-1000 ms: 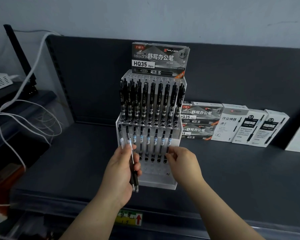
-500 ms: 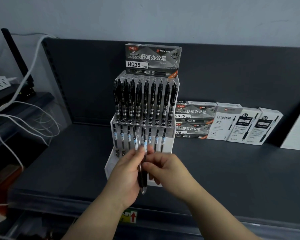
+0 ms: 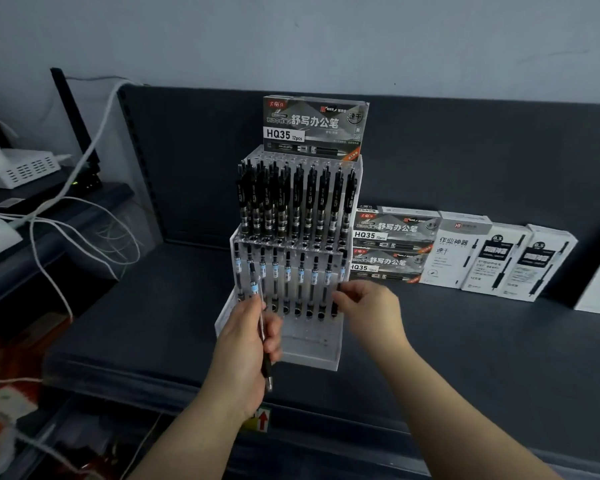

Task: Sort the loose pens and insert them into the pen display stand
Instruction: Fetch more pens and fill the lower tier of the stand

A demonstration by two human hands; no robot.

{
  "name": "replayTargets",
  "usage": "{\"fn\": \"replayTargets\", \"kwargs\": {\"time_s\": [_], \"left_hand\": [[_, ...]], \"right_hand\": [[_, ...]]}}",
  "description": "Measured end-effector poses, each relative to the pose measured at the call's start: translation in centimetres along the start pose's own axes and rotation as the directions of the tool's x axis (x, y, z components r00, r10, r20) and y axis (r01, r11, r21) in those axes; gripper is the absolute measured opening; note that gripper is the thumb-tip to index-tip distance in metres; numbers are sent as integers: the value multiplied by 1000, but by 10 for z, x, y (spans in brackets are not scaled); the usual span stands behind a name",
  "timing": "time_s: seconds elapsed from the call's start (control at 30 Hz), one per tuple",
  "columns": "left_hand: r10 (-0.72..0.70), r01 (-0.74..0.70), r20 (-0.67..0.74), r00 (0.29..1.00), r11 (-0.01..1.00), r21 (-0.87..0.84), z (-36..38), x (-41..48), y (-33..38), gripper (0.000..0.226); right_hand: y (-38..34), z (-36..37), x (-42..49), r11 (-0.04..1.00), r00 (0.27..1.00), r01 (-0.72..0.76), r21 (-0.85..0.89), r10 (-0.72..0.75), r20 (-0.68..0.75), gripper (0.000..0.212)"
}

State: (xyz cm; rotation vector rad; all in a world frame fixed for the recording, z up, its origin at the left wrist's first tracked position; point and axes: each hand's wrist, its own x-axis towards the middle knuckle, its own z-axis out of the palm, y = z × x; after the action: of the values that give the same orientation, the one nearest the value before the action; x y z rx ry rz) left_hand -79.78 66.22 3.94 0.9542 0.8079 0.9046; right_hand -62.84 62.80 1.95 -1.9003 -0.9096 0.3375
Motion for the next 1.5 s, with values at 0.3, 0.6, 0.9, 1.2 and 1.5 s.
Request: {"fn": "replayTargets", "kwargs": {"time_s": [0.3, 0.6, 0.9, 1.2, 1.5], "left_hand": [[79, -79, -95, 992, 997, 11, -12, -17, -7, 20], [88, -90, -160, 983, 996, -1, -27, -13, -10, 16], [60, -60, -128, 990, 998, 2, -50, 6, -5, 16], [68, -68, 3, 998, 995, -68, -73, 29, 17, 13], [241, -258, 92, 966, 888, 382, -111, 70, 12, 16]], "right_hand": [[3, 3, -3, 969, 993, 117, -219, -108, 51, 19], [7, 9, -5, 966, 993, 117, -232, -106, 59, 18], [-44, 30, -54, 986, 962, 168, 12, -167, 218, 8], [-86, 85, -57, 985, 913, 120, 122, -158, 376, 6], [-103, 100, -30, 986, 999, 50, 160, -47, -24, 12]]}}
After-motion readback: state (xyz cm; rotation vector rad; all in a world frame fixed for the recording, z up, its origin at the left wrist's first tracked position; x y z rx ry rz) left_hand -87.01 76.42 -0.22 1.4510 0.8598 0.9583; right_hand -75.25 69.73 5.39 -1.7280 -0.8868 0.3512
